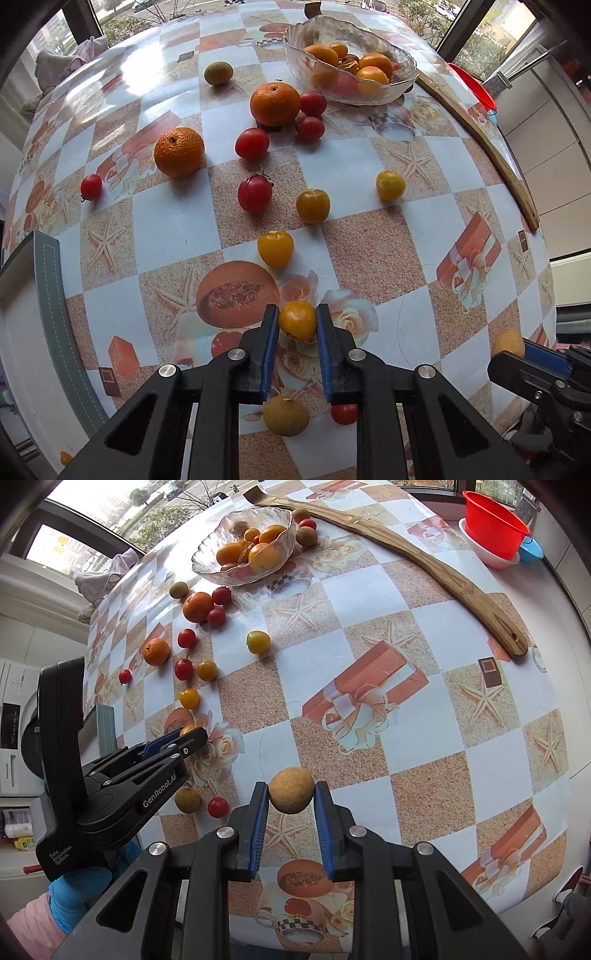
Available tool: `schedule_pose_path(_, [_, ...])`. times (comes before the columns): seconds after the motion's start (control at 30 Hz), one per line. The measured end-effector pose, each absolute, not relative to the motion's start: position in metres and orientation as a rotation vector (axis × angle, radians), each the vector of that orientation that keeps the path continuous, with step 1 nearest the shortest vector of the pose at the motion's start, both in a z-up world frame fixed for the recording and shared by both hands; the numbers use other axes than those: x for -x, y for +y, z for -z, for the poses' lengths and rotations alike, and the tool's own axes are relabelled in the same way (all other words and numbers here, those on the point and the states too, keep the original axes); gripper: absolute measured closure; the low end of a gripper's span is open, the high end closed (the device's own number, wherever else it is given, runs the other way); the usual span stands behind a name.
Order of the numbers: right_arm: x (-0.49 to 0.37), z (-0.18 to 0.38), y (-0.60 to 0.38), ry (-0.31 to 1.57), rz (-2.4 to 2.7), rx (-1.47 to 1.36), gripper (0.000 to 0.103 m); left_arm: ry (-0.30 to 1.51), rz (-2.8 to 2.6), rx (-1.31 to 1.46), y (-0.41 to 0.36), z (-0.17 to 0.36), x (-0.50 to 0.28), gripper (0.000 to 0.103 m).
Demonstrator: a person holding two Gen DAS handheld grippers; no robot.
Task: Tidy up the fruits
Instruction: 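Grasp a yellow-orange tomato with the left tool, then place the tomato in the tray with the left tool while the right tool drops the kiwi there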
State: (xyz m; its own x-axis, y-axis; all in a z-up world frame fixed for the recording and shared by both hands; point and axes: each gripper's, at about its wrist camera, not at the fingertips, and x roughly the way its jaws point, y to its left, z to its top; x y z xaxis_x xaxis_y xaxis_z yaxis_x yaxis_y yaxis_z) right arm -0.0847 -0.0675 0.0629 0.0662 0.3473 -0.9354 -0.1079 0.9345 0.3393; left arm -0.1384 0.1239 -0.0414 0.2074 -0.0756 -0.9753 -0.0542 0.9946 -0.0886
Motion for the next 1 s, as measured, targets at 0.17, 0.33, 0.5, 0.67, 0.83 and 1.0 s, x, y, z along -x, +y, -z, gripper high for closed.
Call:
schedule_pose_path(0.17, [0.084, -0.070, -0.055, 1.461, -0.371, -0.169, 0.076, 1.310, 0.004, 0.166, 0.139, 0.020, 0.152, 0.082])
schedule_pose_path(0.33, [0.084, -0.078, -0.027, 1.457, -0.421, -0.124, 0.076, 1.265, -0.033, 0.188, 0.156, -0.013, 0.173, 0.082])
schedule_pose_path(0.5, [0.086, -0.085, 0.021, 1.455, -0.509, -0.059, 0.076, 1.231, -0.123, 0.225, 0.195, -0.047, 0.196, 0.082])
schedule_pose_path(0.67, [0.094, -0.089, 0.087, 1.456, -0.629, 0.016, 0.076, 1.215, -0.249, 0.254, 0.256, -0.064, 0.250, 0.082])
schedule_pose_path(0.83, [0.100, -0.086, 0.158, 1.462, -0.750, 0.078, 0.076, 1.213, -0.386, 0.305, 0.313, -0.046, 0.292, 0.082])
schedule_pose_path(1.0, [0.100, -0.071, 0.229, 1.469, -0.834, 0.146, 0.076, 1.225, -0.480, 0.345, 0.359, -0.022, 0.307, 0.082])
